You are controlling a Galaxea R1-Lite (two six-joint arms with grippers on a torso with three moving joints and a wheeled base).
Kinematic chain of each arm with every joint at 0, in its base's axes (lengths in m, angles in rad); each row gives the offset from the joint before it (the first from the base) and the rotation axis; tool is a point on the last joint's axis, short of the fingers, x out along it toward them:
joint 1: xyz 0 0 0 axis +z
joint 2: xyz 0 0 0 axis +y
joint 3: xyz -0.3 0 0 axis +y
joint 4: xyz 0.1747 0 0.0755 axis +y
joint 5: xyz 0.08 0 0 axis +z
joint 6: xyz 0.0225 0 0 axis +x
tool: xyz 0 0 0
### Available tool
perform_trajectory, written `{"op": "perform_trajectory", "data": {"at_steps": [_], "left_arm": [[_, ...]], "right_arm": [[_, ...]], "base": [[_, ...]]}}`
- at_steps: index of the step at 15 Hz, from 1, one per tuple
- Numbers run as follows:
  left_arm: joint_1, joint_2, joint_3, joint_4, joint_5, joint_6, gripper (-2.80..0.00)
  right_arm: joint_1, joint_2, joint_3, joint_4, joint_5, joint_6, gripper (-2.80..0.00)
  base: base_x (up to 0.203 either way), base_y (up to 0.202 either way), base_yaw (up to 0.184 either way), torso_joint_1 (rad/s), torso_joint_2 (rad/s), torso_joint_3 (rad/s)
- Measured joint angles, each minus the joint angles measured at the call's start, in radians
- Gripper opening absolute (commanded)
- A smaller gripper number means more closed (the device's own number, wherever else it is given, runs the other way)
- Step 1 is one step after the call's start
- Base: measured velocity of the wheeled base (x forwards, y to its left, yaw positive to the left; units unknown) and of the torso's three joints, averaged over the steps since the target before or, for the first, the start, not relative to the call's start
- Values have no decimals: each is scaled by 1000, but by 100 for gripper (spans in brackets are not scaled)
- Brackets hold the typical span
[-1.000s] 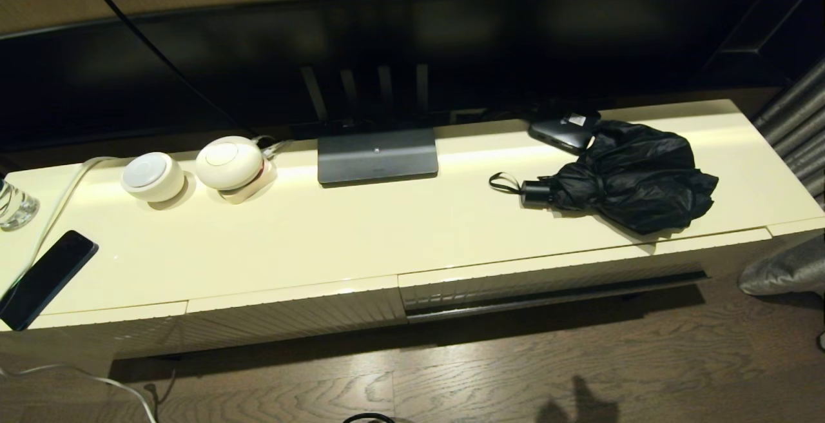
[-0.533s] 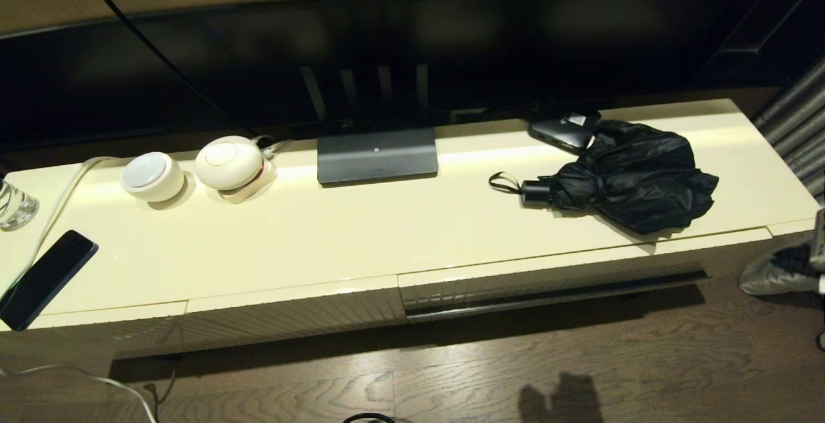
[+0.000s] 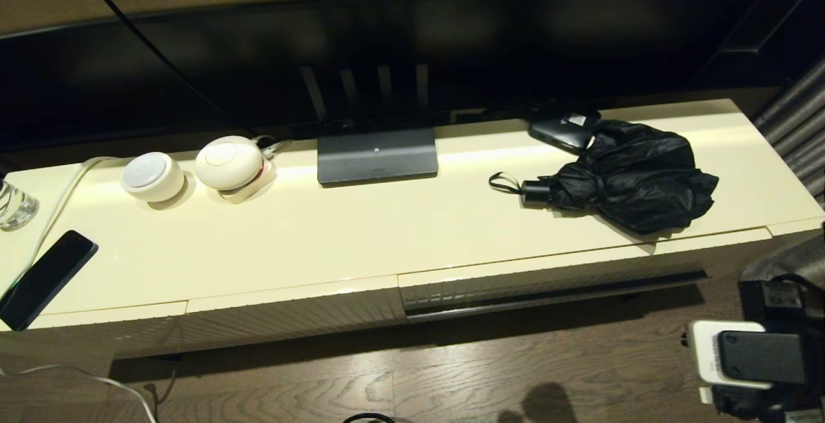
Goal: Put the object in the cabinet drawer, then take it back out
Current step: Open the drawer
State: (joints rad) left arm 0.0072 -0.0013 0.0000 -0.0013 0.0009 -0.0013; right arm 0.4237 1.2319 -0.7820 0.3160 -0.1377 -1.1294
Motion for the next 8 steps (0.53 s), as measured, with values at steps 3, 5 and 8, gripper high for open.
{"op": "perform_trajectory", "data": {"at_steps": [3,5,8], "left_arm": [[0,0,0,0,0,0,-280],[0,0,0,0,0,0,-280],[0,0,0,0,0,0,-280]], "right_arm": [[18,89,106,-186,-16,-4,-280],[28,150,181,-294,-18,-4,-280],[40,229,269,-470,-18,-6,-280]], "base": [[0,0,0,0,0,0],[0,0,0,0,0,0],[0,0,0,0,0,0]]}}
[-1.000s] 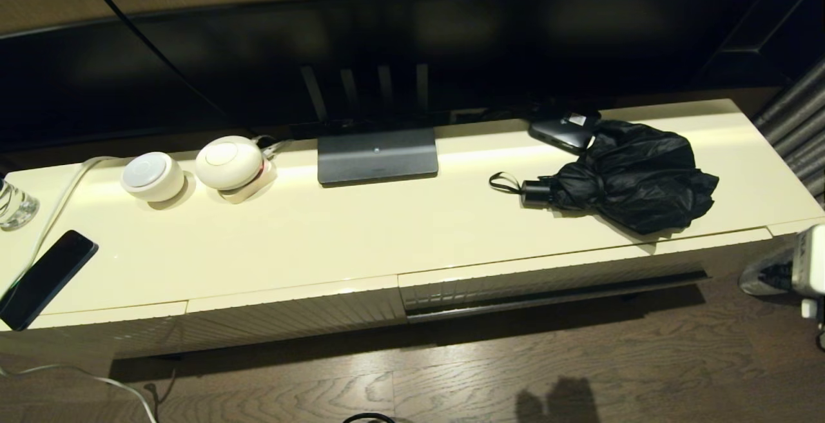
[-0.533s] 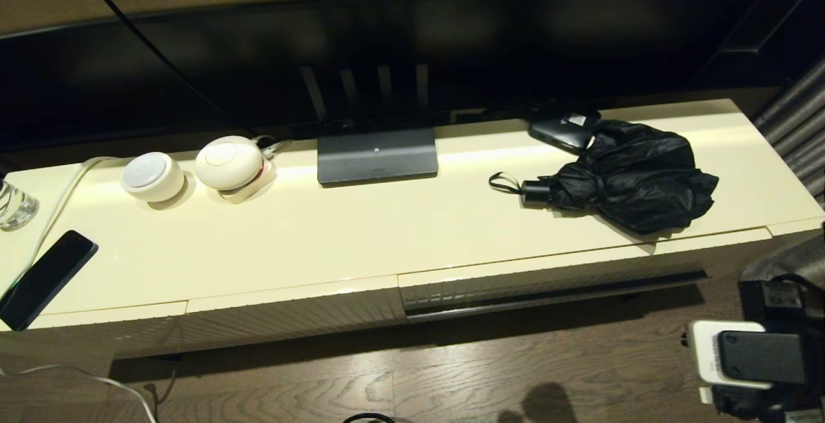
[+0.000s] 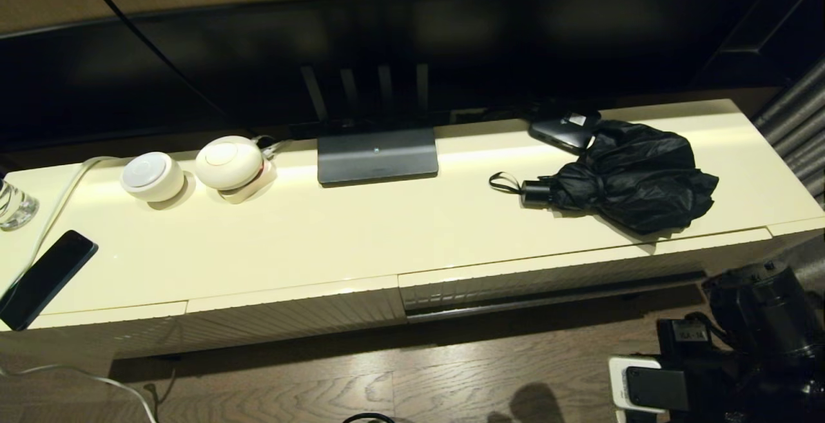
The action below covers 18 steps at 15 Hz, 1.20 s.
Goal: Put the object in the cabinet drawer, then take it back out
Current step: Open the drawer
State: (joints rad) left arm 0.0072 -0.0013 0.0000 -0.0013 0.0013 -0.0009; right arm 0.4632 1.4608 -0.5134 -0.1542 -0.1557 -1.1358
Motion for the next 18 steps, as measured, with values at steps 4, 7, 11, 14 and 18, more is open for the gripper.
{"op": "perform_trajectory", "data": {"at_steps": [4,7,11,14,18], "left_arm": [[0,0,0,0,0,0,-280],[0,0,0,0,0,-1,-280],[0,0,0,0,0,0,-280],[0,0,0,0,0,0,-280],[0,0,0,0,0,0,-280]], "right_arm": [[11,87,104,-182,4,-110,-280],[3,147,131,-276,15,-119,-280],[-6,224,136,-361,34,-137,-280],[-39,288,138,-439,87,-203,-280],[-49,315,148,-442,106,-206,0]], "base": [[0,0,0,0,0,0],[0,0,0,0,0,0],[0,0,0,0,0,0],[0,0,0,0,0,0],[0,0,0,0,0,0]]}}
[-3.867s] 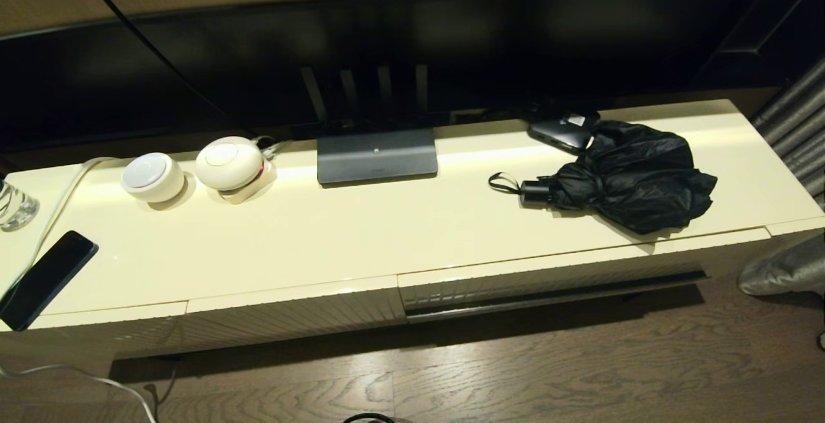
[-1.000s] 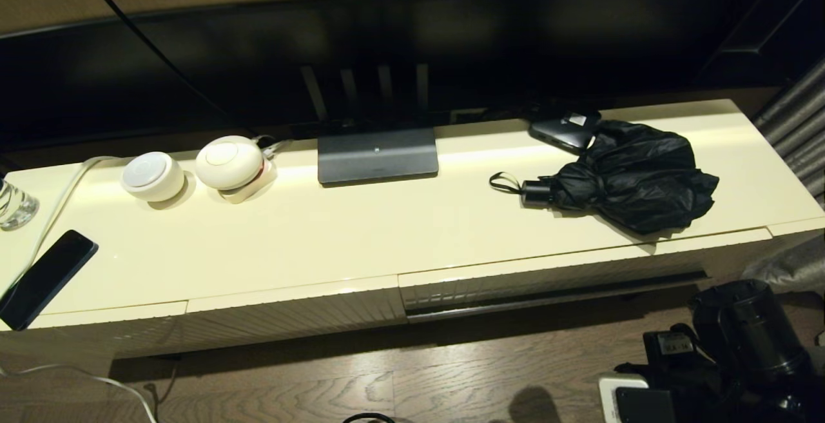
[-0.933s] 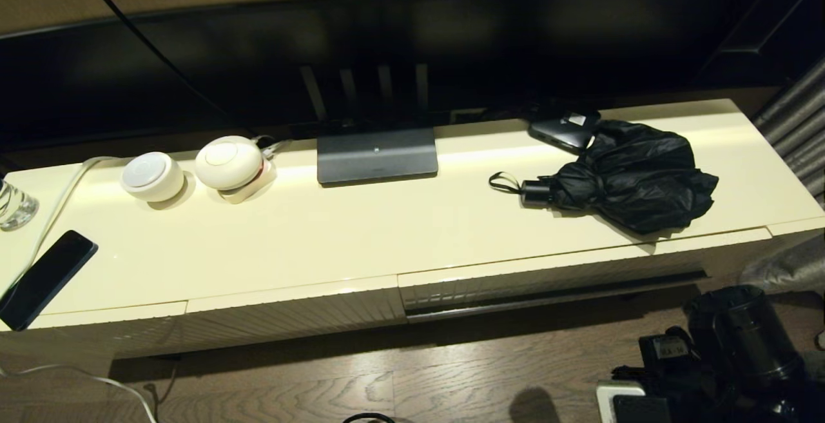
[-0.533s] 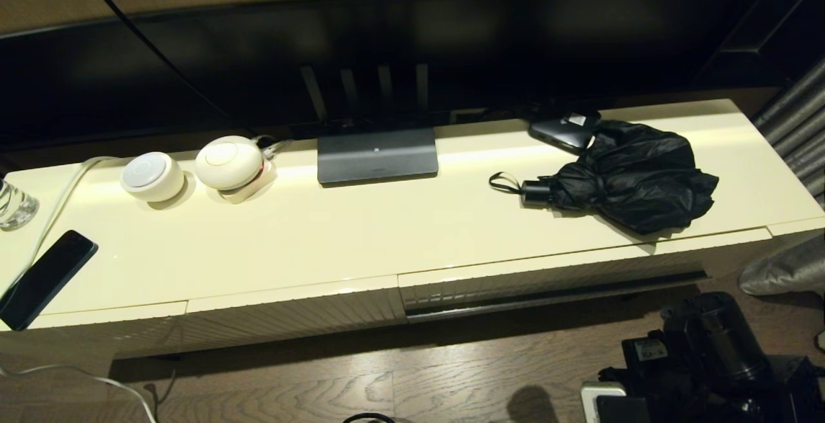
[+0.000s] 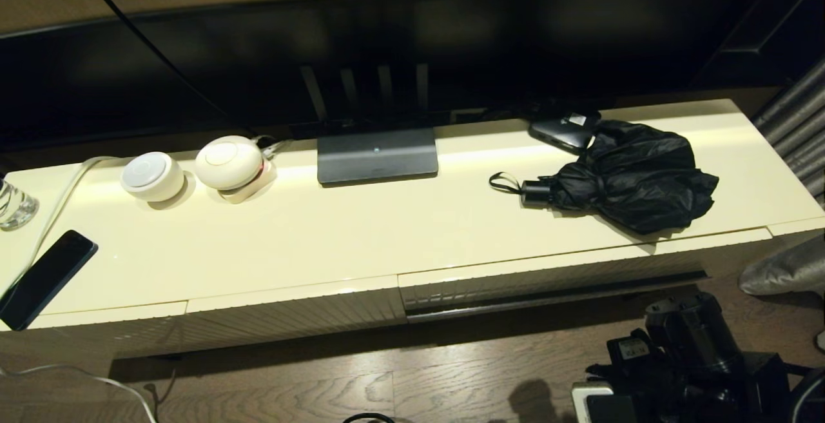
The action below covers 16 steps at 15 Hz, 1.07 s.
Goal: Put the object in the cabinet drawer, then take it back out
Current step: Open the drawer
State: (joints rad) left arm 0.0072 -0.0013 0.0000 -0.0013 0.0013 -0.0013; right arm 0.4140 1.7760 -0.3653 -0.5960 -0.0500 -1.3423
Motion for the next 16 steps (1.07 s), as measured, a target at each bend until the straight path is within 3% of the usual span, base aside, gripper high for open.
{"op": "perform_trajectory", "data": {"at_steps": [11,16], "left_arm": [[0,0,0,1,0,0,-280],[0,0,0,1,0,0,-280]], "right_arm": [[-18,68,-1,-5,20,-37,0],[-43,160,-43,-98,25,-37,0]], "base": [[0,0,0,0,0,0],[0,0,0,0,0,0]]}}
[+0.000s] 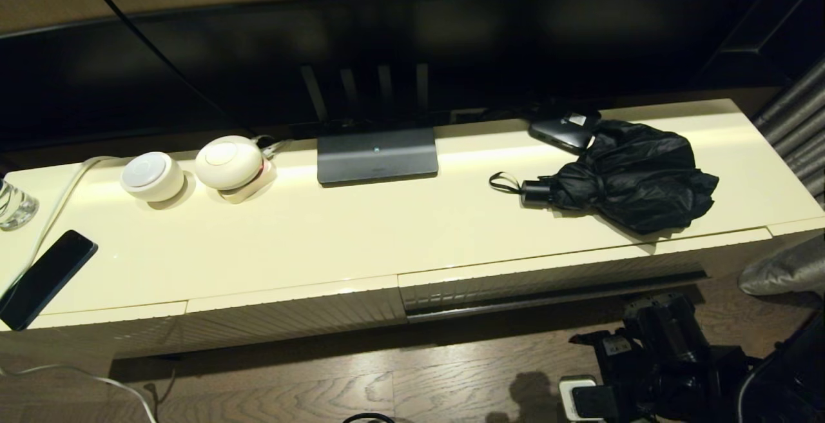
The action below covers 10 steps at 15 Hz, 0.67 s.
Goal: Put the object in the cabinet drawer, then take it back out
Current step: Open the drawer
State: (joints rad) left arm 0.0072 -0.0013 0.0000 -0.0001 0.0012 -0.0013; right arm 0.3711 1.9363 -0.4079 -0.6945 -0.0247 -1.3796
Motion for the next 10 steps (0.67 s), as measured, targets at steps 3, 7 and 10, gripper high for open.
{"op": "perform_trajectory", "data": {"at_steps": [3,7,10], "left_arm": [[0,0,0,0,0,0,-280],[0,0,0,-1,0,0,-280],[0,0,0,0,0,0,-280]], "right_arm": [[-9,46,-36,-41,1,-28,0],[-22,95,-79,-62,-2,-31,0],[-40,136,-114,-98,-3,-32,0]], "base": [[0,0,0,0,0,0],[0,0,0,0,0,0],[0,0,0,0,0,0]]}}
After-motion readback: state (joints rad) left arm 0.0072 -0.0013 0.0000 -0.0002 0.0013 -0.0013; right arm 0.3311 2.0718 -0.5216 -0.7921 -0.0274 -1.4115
